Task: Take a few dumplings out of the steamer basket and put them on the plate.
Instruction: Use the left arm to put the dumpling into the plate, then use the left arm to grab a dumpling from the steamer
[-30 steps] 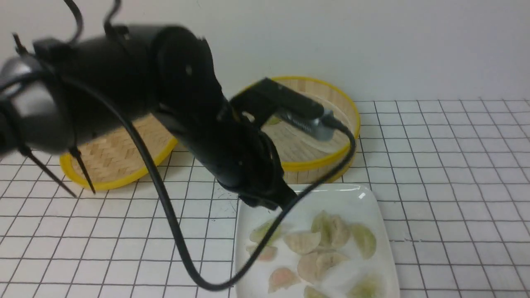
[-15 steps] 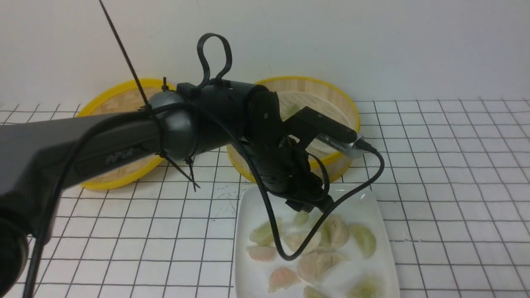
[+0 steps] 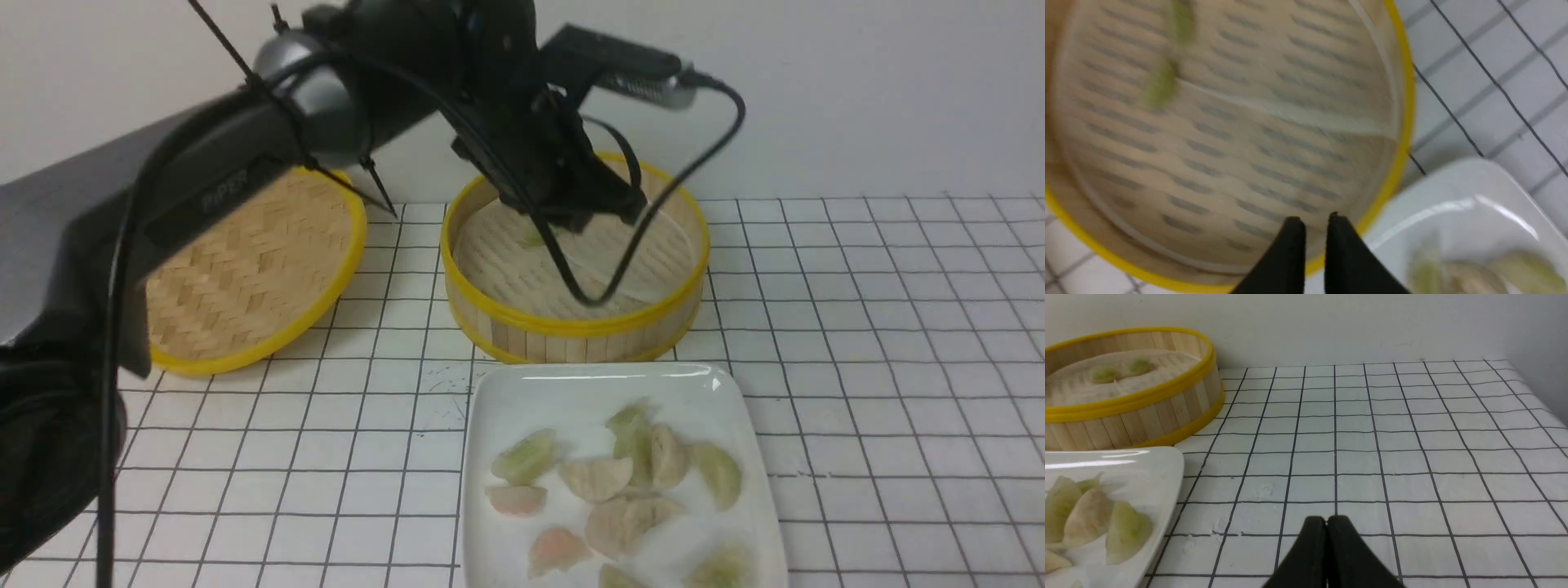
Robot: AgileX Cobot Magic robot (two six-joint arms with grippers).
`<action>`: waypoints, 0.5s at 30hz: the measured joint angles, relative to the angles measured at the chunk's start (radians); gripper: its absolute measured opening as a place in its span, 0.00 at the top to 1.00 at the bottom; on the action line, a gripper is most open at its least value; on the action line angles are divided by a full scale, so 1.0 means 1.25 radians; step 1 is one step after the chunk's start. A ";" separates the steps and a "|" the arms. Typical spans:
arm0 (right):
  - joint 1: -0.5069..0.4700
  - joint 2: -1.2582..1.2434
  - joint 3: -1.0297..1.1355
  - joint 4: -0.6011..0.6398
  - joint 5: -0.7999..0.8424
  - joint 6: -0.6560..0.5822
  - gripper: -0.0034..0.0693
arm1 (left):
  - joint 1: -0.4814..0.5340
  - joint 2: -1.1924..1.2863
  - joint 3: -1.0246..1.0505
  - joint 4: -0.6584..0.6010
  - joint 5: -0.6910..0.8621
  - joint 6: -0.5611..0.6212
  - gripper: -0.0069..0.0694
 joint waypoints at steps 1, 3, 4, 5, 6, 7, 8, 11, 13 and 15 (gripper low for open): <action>0.000 0.000 0.000 0.000 0.000 0.000 0.97 | 0.013 0.026 -0.049 -0.001 0.015 0.003 0.89; 0.000 0.000 0.000 0.000 0.000 0.000 0.97 | 0.035 0.098 -0.162 0.000 0.048 0.018 0.91; 0.000 0.000 0.000 0.000 0.000 0.000 0.97 | 0.038 0.114 -0.183 0.000 0.053 0.022 0.91; 0.000 0.000 0.000 0.000 0.000 0.000 0.97 | 0.046 0.174 -0.249 0.007 0.055 0.041 0.90; 0.000 0.000 0.000 0.000 0.000 0.000 0.97 | 0.047 0.196 -0.284 0.015 0.055 0.052 0.90; 0.000 0.000 0.000 0.000 0.000 0.000 0.97 | 0.048 0.232 -0.322 0.023 0.054 0.062 0.88; 0.000 0.000 0.000 0.000 0.000 0.000 0.97 | 0.050 0.277 -0.365 0.037 0.051 0.070 0.85; 0.000 0.000 0.000 0.000 0.000 0.000 0.97 | 0.051 0.343 -0.413 0.076 0.036 0.076 0.75; 0.000 0.000 0.000 0.000 0.000 0.000 0.97 | 0.053 0.369 -0.425 0.093 0.024 0.076 0.67; 0.000 0.000 0.000 0.000 0.000 0.000 0.97 | 0.063 0.405 -0.431 0.114 -0.010 0.077 0.53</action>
